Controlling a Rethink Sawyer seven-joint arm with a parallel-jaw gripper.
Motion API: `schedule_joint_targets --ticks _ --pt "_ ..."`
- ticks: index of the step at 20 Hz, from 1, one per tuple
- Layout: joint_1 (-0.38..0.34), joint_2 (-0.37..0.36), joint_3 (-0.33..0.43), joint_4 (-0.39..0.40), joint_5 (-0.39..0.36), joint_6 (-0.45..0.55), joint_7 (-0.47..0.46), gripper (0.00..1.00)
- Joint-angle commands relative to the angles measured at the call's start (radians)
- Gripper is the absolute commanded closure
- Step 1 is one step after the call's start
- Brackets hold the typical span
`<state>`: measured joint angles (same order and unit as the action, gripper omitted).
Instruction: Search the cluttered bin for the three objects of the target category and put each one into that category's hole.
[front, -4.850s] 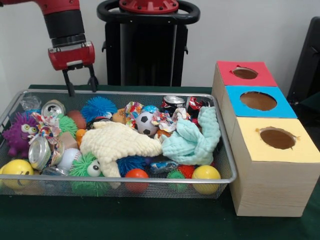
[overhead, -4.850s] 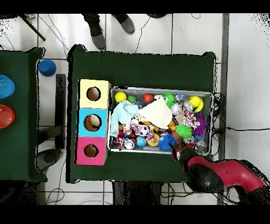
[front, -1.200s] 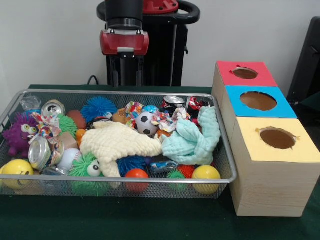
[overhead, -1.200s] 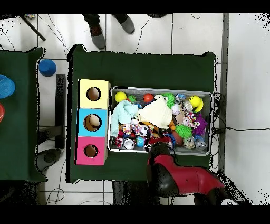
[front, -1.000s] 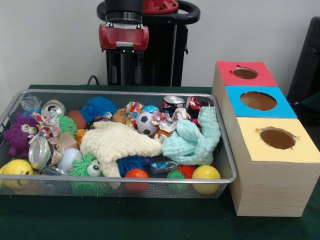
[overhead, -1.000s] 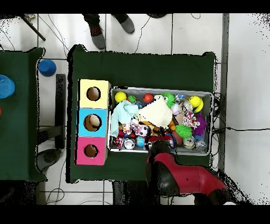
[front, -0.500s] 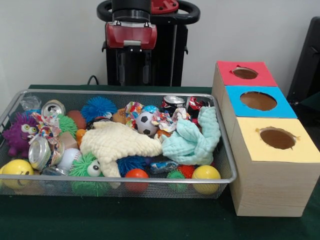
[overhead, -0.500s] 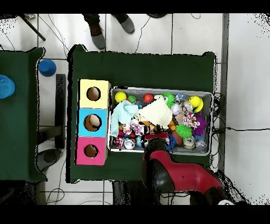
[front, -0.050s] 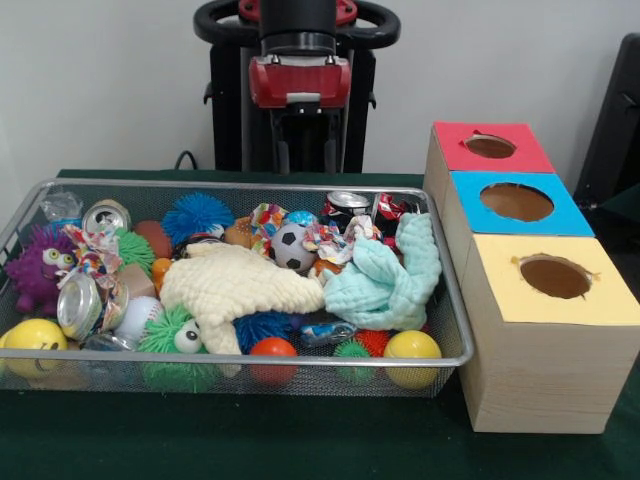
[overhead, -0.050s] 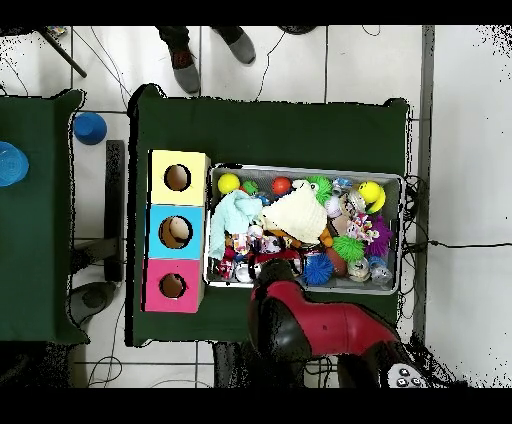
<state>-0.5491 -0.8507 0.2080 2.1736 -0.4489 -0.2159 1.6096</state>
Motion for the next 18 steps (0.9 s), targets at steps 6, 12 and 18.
schedule_joint_targets --ticks 6,12,18 --pt "0.076 0.128 -0.08 -0.082 0.082 -0.142 0.201 0.0" --pt "0.1 0.191 -0.122 -0.097 0.081 -0.25 0.194 0.0" --pt "0.111 0.256 -0.15 -0.11 0.08 -0.336 0.184 0.0"
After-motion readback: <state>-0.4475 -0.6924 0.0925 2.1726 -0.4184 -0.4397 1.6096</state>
